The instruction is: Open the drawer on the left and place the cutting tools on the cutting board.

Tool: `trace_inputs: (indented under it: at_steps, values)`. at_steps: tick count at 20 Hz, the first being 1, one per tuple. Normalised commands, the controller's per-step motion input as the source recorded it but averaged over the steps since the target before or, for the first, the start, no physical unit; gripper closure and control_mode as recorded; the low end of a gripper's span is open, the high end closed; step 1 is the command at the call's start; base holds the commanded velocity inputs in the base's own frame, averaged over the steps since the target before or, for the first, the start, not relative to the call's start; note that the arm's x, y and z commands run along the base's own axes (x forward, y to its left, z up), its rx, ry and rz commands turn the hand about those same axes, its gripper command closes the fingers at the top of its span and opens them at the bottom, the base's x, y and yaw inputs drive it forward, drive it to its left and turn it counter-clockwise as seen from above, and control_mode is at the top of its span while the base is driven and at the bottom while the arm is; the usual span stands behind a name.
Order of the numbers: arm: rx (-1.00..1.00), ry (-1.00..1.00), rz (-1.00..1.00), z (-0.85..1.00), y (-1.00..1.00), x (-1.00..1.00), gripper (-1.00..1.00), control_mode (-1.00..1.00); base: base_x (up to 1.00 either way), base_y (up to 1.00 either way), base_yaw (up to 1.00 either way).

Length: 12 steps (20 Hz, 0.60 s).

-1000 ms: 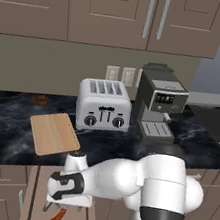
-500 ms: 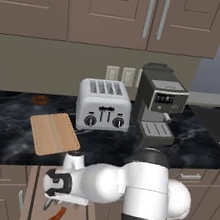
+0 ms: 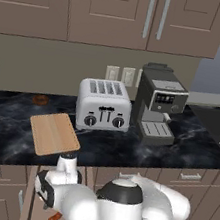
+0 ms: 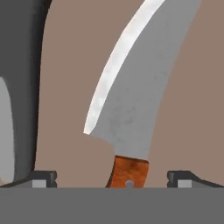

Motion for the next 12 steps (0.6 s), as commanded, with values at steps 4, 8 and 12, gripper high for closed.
trace_inputs:
  at_steps: [4,8,12]
  values:
    - [-0.02,0.00,0.00,-0.28,0.10,-0.14,-1.00,-1.00,0.00,0.00,0.00]
    - [-0.14,0.00,0.00,-0.27,0.24,0.00,1.00,-1.00,0.00,0.00,0.00]
    - [-0.11,0.00,0.00,-0.15,0.14,-0.20,1.00,-1.00,0.00,0.00,0.00]
